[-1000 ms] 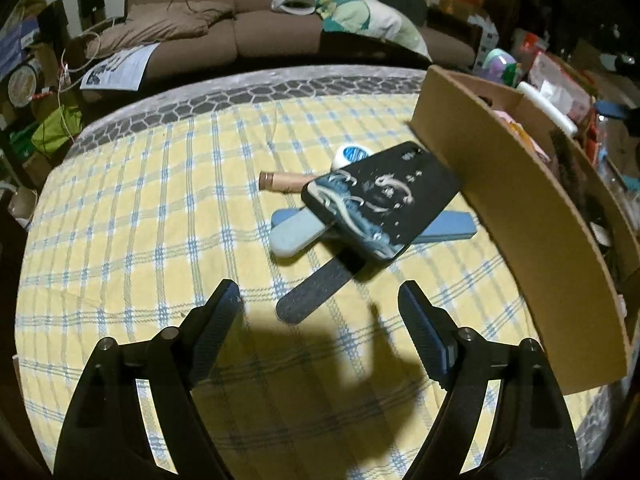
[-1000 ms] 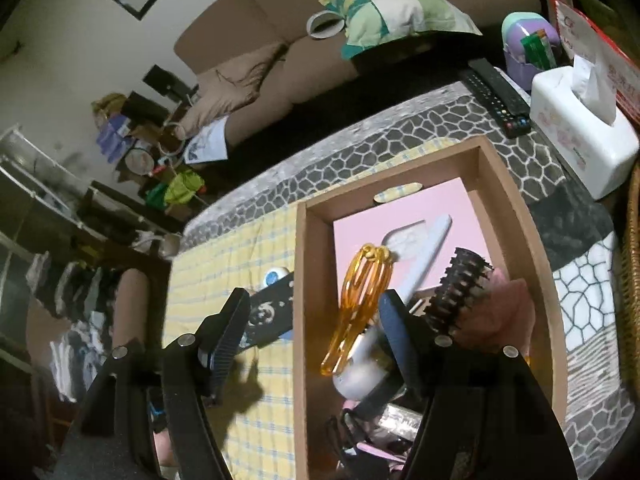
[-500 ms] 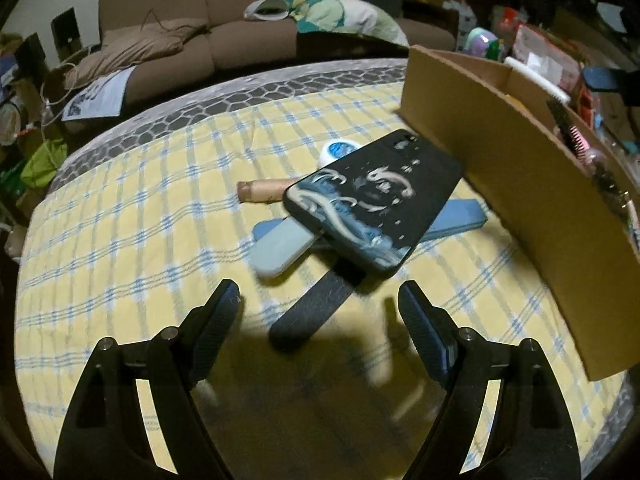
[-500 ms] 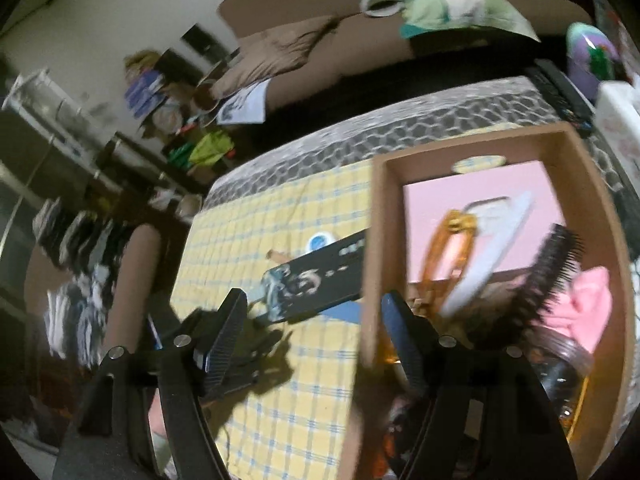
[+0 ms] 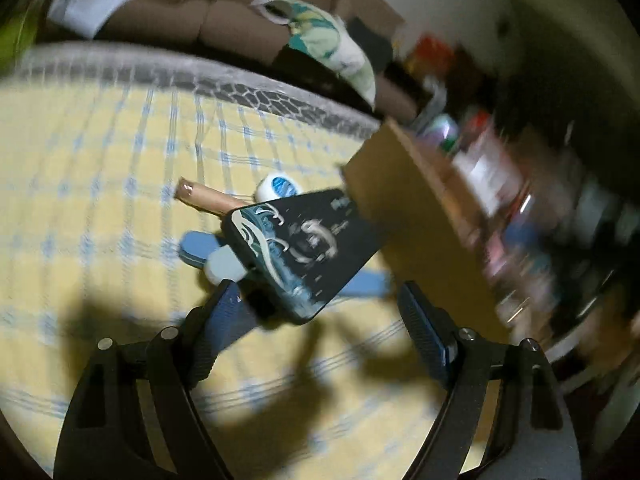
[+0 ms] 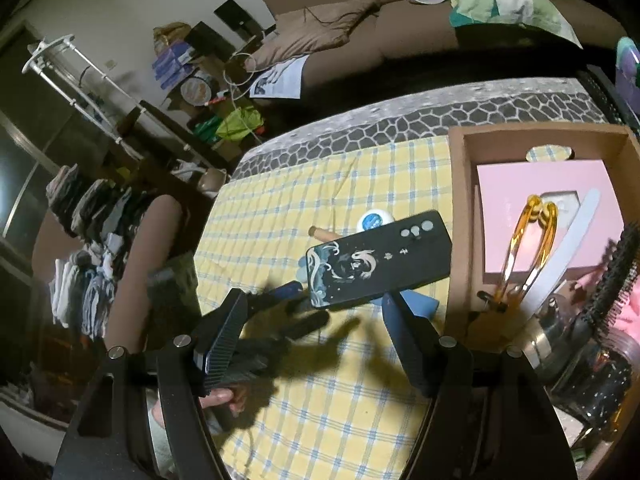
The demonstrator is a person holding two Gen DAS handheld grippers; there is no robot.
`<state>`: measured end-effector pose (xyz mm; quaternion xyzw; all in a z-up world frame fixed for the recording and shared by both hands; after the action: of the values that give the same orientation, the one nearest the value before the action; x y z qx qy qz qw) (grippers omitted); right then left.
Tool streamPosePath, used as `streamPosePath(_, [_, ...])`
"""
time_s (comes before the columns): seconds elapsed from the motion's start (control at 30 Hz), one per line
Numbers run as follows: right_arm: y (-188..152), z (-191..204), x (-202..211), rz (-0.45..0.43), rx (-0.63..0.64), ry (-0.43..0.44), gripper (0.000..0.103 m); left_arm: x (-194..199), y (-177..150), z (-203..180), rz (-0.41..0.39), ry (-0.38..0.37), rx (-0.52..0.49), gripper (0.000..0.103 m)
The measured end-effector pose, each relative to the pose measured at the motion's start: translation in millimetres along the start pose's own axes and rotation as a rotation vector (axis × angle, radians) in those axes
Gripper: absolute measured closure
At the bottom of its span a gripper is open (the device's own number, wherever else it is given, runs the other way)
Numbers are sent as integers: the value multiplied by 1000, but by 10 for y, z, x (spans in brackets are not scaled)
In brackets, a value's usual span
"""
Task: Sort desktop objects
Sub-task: 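Grasp the black wave-print phone case with the left gripper, then lift the phone case with the left gripper toward the right gripper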
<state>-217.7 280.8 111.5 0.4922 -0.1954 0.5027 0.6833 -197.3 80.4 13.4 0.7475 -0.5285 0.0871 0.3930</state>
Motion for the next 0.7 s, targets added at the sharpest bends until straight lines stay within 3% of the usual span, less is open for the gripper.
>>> streamPosePath(0.07, [-13,-53,-20,-1,-14,-1,30,-78,49,78,12,-24,87,23])
streamPosePath(0.17, [-28,-99,-27,-2,-30,3,30,-237,80,126,50,23,120,29])
streamPosePath(0.2, [-33,-108,-24,-2,-32,5,30,-270,85,134,51,29,131,43])
streamPosePath(0.23, [-40,-112,-23,-1,-31,7,30,-292,82,146,52,29,146,67])
streamPosePath(0.27, [-50,-118,-18,-1,-29,6,30,-311,78,154,59,30,158,75])
streamPosePath(0.53, [-188,-73,13,5,-43,28,30,78,-170,-4,17,-16,156,88])
streamPosePath(0.7, [-447,155,6,19,-60,91,30,541,-501,-240,25,46,60,89])
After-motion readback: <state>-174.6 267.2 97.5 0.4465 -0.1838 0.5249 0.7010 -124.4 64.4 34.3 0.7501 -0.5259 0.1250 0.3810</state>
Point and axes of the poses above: each gripper's, at about its wrist camera, not at the fingertips, and x roughly against the way its jaws point, z to its left, y to its top, the point moved 3 cm from there along -x, roughly the way its jaws point, and after that the axes turned 6 degrees about -y, right-handed, at the moved point
